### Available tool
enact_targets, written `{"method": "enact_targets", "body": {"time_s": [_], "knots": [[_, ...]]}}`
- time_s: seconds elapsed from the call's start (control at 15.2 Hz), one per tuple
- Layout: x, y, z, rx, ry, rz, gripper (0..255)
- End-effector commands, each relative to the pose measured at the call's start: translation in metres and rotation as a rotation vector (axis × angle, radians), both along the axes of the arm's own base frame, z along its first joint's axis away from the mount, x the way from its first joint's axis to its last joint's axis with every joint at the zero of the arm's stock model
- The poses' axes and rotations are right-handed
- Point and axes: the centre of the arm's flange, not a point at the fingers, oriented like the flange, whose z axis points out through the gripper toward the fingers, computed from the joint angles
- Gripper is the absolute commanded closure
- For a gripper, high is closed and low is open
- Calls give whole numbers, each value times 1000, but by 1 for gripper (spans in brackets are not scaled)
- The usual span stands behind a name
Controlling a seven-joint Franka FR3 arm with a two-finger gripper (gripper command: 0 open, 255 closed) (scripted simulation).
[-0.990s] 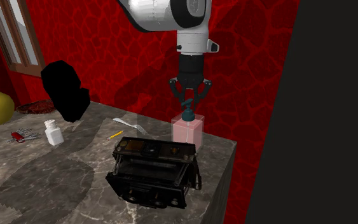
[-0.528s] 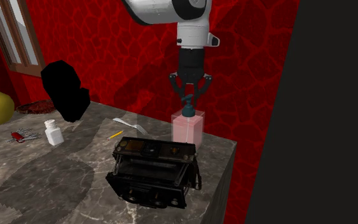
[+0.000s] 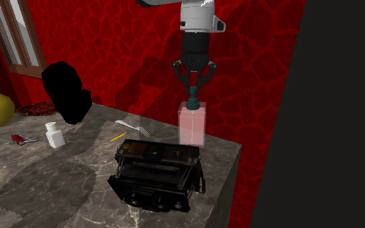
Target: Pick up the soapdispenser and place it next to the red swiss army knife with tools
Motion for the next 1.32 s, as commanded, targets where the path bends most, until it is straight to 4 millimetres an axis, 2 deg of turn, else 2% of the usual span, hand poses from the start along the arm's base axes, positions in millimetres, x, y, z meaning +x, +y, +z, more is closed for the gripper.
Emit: {"method": "enact_targets", "body": {"time_s": [0.0, 1.25], "knots": [[0, 1, 12, 0, 0, 0, 255], [0, 1, 112, 0, 0, 0, 255]]}}
